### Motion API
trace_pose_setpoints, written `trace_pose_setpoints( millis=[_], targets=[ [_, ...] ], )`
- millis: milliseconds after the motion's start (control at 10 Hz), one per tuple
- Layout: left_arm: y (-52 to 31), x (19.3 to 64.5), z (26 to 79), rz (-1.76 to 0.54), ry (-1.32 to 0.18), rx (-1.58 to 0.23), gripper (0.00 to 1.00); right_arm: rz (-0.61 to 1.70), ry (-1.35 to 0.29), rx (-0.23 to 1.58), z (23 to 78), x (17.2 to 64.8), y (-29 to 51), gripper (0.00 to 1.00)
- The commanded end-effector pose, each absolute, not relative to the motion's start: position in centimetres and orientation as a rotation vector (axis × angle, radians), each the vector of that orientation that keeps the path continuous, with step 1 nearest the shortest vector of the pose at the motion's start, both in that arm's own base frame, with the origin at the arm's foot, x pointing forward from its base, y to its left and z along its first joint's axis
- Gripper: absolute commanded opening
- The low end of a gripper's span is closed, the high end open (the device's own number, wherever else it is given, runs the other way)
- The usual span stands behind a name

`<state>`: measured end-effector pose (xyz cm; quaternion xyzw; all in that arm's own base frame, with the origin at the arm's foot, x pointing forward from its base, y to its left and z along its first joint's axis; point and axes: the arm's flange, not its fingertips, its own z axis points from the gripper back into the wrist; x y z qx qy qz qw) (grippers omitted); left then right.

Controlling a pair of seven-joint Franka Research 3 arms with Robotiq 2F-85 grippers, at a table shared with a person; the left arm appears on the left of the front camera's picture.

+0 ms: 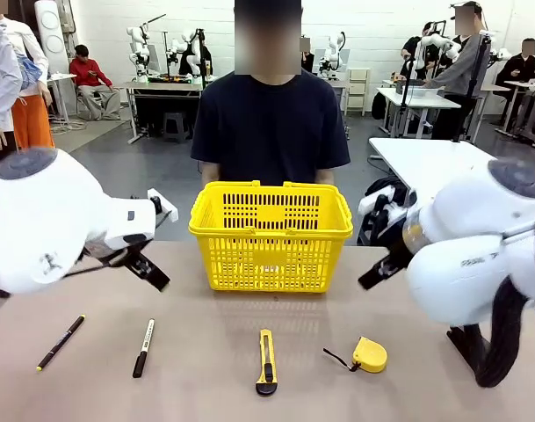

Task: Place the items the person wants into the basket.
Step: Pick up the item the person points to and place it in the Market Basket.

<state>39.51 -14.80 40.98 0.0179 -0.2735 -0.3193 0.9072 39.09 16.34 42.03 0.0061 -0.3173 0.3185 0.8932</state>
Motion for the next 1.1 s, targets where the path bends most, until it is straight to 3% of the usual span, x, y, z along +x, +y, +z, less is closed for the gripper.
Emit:
trace_pose_setpoints(
  millis=[0, 300, 500, 1000],
  targets=[
    [-14.0, 34.0, 50.7, -0.670, -0.589, 0.123, 1.00, 0.643, -0.652, -0.086, 49.2, 30.7, 13.7, 1.00],
    [-14.6, 32.2, 60.8, -0.663, -0.615, 0.247, 1.00, 0.599, -0.668, -0.154, 60.1, 25.7, 13.5, 1.00],
    [-14.7, 31.6, 64.6, -0.624, -0.642, 0.258, 1.00, 0.586, -0.703, -0.170, 64.2, 23.3, 14.8, 1.00],
    [-14.1, 30.0, 64.7, -0.668, -0.655, 0.231, 1.00, 0.596, -0.715, -0.168, 65.2, 21.6, 13.7, 1.00]
  ],
)
